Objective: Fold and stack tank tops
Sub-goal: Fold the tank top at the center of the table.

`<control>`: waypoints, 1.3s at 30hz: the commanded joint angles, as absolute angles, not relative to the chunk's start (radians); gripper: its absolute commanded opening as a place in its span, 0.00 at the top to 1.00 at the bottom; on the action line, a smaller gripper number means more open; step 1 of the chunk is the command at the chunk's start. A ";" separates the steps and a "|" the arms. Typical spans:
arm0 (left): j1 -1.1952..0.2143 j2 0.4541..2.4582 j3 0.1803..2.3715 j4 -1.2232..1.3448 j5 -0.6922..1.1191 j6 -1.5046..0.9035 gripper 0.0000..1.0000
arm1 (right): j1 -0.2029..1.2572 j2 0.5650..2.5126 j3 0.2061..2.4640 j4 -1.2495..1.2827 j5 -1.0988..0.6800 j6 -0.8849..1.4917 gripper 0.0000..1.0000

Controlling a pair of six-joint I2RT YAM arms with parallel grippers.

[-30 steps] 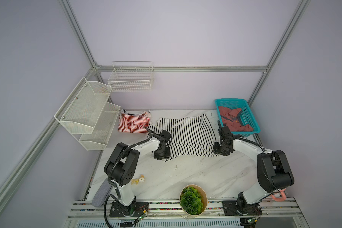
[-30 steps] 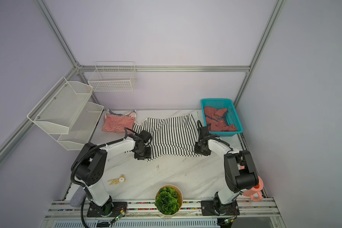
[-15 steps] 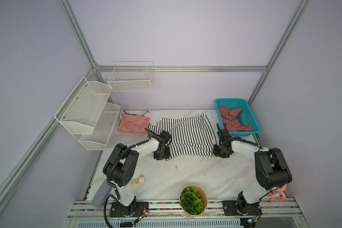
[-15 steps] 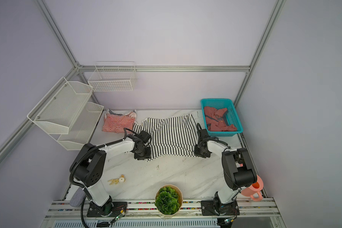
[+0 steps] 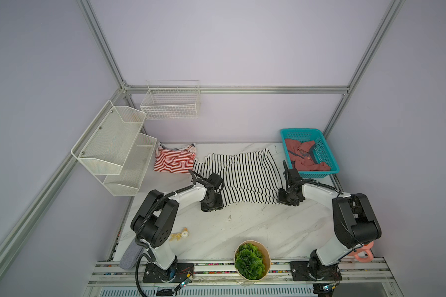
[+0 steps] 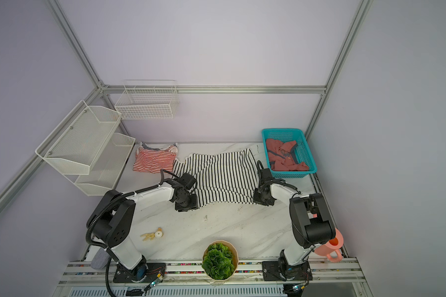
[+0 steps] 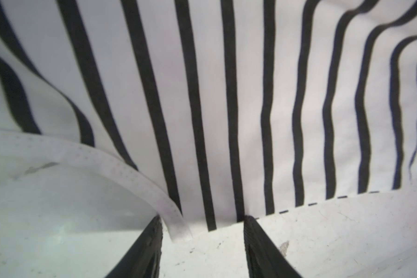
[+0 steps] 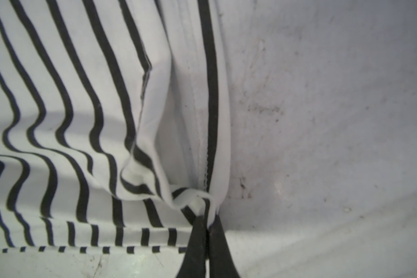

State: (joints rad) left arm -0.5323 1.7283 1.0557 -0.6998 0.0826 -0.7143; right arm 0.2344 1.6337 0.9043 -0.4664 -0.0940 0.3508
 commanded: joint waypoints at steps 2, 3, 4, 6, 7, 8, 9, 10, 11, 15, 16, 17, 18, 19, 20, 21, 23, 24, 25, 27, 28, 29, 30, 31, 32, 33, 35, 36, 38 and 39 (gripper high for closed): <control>-0.554 1.734 1.023 -0.729 0.122 -0.743 0.45 | 0.233 1.620 0.882 -0.471 -0.095 0.356 1.00; -0.557 1.735 1.023 -0.729 0.120 -0.748 0.45 | 0.234 1.621 0.882 -0.471 -0.095 0.357 1.00; -0.559 1.736 1.020 -0.728 0.111 -0.755 0.45 | 0.235 1.620 0.882 -0.470 -0.095 0.356 1.00; -0.562 1.740 1.017 -0.729 0.098 -0.764 0.48 | 0.235 1.618 0.881 -0.467 -0.097 0.356 1.00; -0.561 1.742 1.016 -0.727 0.090 -0.771 0.49 | 0.234 1.618 0.879 -0.466 -0.097 0.357 1.00; -0.562 1.744 1.015 -0.727 0.085 -0.779 0.50 | 0.233 1.618 0.879 -0.466 -0.097 0.357 1.00; -0.561 1.745 1.014 -0.729 0.078 -0.787 0.51 | 0.233 1.619 0.880 -0.468 -0.097 0.355 1.00; -0.562 1.745 1.013 -0.729 0.069 -0.795 0.51 | 0.234 1.618 0.881 -0.468 -0.097 0.354 1.00; -0.561 1.743 1.011 -0.728 0.061 -0.803 0.51 | 0.235 1.618 0.881 -0.468 -0.097 0.355 1.00; -0.561 1.736 1.018 -0.728 0.033 -0.815 0.51 | 0.234 1.615 0.877 -0.464 -0.098 0.356 1.00; -0.560 1.737 1.021 -0.729 0.029 -0.818 0.52 | 0.234 1.616 0.877 -0.463 -0.099 0.357 1.00; -0.560 1.741 1.023 -0.729 0.028 -0.819 0.52 | 0.234 1.617 0.877 -0.463 -0.100 0.356 1.00; -0.561 1.745 1.028 -0.730 0.029 -0.821 0.52 | 0.233 1.618 0.877 -0.463 -0.100 0.357 1.00; -0.561 1.747 1.029 -0.729 0.028 -0.822 0.53 | 0.234 1.617 0.877 -0.463 -0.100 0.358 1.00; -0.560 1.750 1.028 -0.731 0.024 -0.825 0.53 | 0.233 1.618 0.875 -0.463 -0.100 0.357 1.00; -0.561 1.751 1.026 -0.733 0.019 -0.828 0.54 | 0.234 1.617 0.874 -0.462 -0.100 0.358 1.00; -0.561 1.749 1.021 -0.739 0.008 -0.836 0.55 | 0.234 1.617 0.874 -0.463 -0.100 0.357 1.00; -0.560 1.748 1.017 -0.740 0.004 -0.840 0.56 | 0.235 1.617 0.874 -0.463 -0.100 0.356 1.00; -0.560 1.743 1.016 -0.744 -0.002 -0.843 0.56 | 0.233 1.617 0.875 -0.463 -0.100 0.357 1.00; -0.559 1.738 1.012 -0.749 -0.012 -0.848 0.56 | 0.234 1.618 0.874 -0.463 -0.100 0.356 1.00; -0.559 1.736 1.012 -0.751 -0.016 -0.851 0.56 | 0.235 1.619 0.874 -0.463 -0.101 0.357 1.00; -0.559 1.733 1.011 -0.754 -0.020 -0.853 0.56 | 0.234 1.618 0.873 -0.463 -0.101 0.358 1.00; -0.559 1.730 1.013 -0.756 -0.024 -0.856 0.55 | 0.234 1.618 0.873 -0.463 -0.101 0.359 1.00; -0.561 1.728 1.015 -0.759 -0.027 -0.858 0.55 | 0.233 1.619 0.873 -0.463 -0.102 0.360 1.00; -0.559 1.725 1.017 -0.760 -0.032 -0.863 0.54 | 0.233 1.618 0.873 -0.463 -0.103 0.359 1.00; -0.558 1.722 1.017 -0.761 -0.036 -0.867 0.54 | 0.234 1.617 0.873 -0.463 -0.103 0.360 1.00; -0.559 1.718 1.017 -0.762 -0.047 -0.872 0.54 | 0.234 1.616 0.873 -0.463 -0.103 0.359 1.00; -0.560 1.718 1.018 -0.764 -0.052 -0.874 0.54 | 0.233 1.616 0.873 -0.463 -0.103 0.359 1.00; -0.560 1.721 1.018 -0.765 -0.059 -0.879 0.54 | 0.234 1.616 0.873 -0.463 -0.103 0.359 1.00; -0.560 1.725 1.020 -0.765 -0.062 -0.879 0.55 | 0.233 1.615 0.873 -0.463 -0.103 0.361 1.00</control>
State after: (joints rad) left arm -0.5591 1.7275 1.0523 -0.7261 -0.0193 -0.8558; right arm 0.2344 1.6276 0.8940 -0.4530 -0.0982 0.3531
